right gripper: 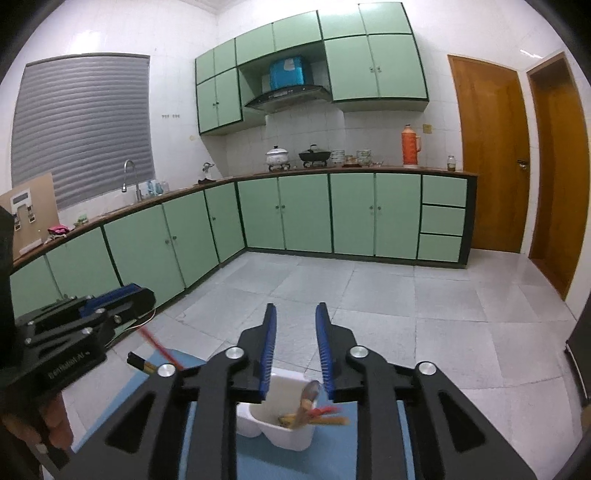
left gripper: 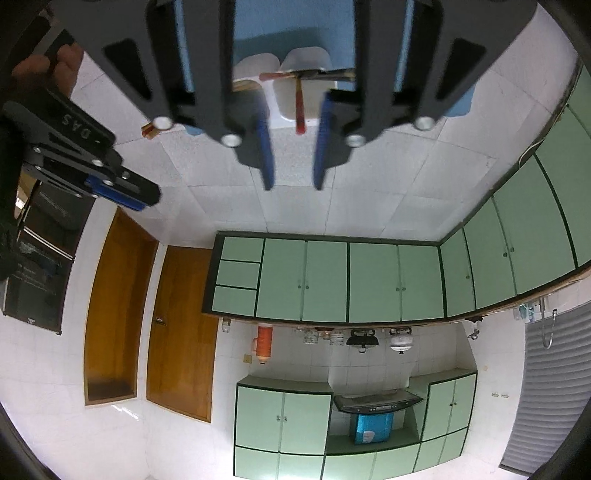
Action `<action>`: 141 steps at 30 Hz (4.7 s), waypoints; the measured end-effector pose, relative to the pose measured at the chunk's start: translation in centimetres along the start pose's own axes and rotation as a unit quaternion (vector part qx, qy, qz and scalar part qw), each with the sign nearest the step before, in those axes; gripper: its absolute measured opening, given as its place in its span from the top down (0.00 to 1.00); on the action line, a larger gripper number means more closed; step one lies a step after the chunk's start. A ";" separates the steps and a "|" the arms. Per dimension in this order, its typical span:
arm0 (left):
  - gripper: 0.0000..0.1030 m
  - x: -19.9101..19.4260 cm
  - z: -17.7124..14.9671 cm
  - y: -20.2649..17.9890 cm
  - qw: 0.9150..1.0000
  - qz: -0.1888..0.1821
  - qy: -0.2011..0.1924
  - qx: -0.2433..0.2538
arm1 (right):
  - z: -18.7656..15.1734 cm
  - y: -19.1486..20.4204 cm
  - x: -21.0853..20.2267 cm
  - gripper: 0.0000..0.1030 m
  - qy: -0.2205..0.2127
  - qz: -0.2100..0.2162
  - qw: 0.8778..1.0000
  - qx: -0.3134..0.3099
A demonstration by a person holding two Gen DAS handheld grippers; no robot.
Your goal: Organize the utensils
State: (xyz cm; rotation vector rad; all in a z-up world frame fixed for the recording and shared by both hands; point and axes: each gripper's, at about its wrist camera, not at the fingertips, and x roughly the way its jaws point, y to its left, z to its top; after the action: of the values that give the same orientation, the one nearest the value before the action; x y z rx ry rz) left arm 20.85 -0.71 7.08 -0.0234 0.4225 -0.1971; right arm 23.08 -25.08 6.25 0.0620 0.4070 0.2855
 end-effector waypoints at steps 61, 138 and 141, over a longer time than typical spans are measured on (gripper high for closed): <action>0.05 -19.5 -9.8 -3.1 0.999 0.024 0.016 0.016 | -9.9 4.3 -21.3 0.06 0.006 -0.017 1.000 0.011; 0.05 -19.8 -9.3 -4.2 0.999 0.023 0.020 0.012 | -9.3 4.2 -21.2 0.06 0.004 -0.017 1.000 0.007; 0.05 -19.7 -9.3 -4.3 0.999 0.022 0.020 0.012 | -9.3 4.2 -21.1 0.06 0.004 -0.017 1.000 0.007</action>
State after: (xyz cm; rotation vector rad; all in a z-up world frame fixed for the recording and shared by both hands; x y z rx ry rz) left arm -1.39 -0.89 6.83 0.0136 0.4607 -0.1591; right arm -0.30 -27.11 6.24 0.0673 0.4181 0.2503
